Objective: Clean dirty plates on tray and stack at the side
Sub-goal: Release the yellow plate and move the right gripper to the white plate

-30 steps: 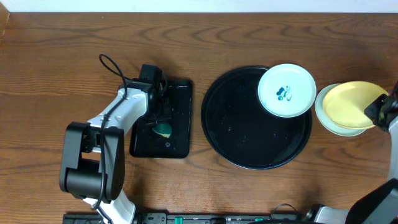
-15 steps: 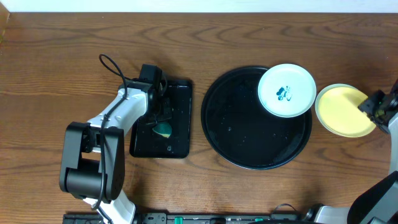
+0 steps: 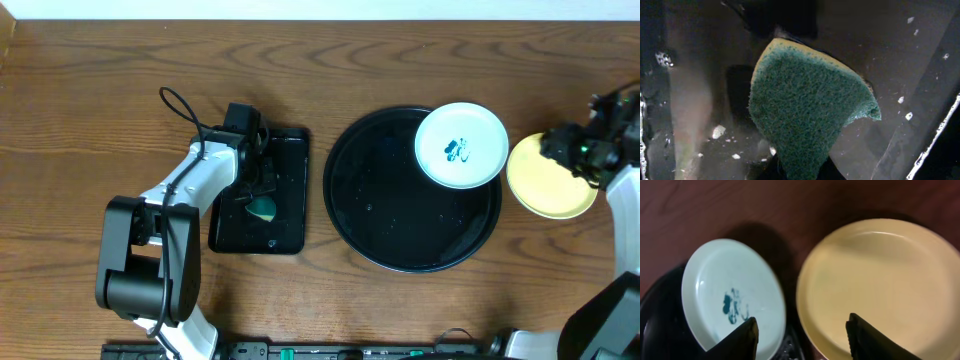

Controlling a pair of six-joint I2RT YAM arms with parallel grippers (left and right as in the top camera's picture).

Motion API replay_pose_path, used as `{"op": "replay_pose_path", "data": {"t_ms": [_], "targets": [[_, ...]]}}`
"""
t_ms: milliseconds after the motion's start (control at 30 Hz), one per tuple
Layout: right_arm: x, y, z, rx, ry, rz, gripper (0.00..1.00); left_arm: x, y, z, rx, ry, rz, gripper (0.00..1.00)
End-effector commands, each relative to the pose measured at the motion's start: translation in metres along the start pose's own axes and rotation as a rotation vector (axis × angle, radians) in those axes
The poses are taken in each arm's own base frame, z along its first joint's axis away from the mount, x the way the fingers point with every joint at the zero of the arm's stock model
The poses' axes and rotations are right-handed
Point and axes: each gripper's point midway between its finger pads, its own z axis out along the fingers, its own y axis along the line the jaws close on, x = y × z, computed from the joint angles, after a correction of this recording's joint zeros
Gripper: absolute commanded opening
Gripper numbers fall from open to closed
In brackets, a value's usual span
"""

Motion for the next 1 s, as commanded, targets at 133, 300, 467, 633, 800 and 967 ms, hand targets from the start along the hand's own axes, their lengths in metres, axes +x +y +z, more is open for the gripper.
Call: {"op": "replay_pose_path", "data": {"t_ms": [133, 300, 467, 633, 800, 967], "targets": [[0.014, 0.016, 0.041, -0.043, 0.086, -0.108, 0.49, -0.001, 0.004, -0.001, -0.018, -0.003, 0.003, 0.08], [0.027, 0.022, 0.068, -0.054, 0.137, -0.127, 0.38, 0.0, 0.004, -0.001, -0.018, -0.002, 0.003, 0.08], [0.04, 0.029, 0.088, -0.063, 0.18, -0.145, 0.29, -0.001, 0.004, -0.001, -0.018, -0.003, 0.003, 0.08], [0.042, 0.032, 0.091, -0.064, 0.186, -0.154, 0.07, 0.0, 0.004, -0.001, -0.018, -0.002, 0.003, 0.08], [0.05, 0.036, 0.088, -0.089, 0.218, -0.14, 0.01, 0.0, 0.004, -0.001, -0.018, -0.002, 0.003, 0.08], [0.057, 0.058, 0.071, -0.198, 0.255, -0.079, 0.01, -0.001, 0.004, -0.001, -0.018, -0.003, 0.003, 0.08]]}}
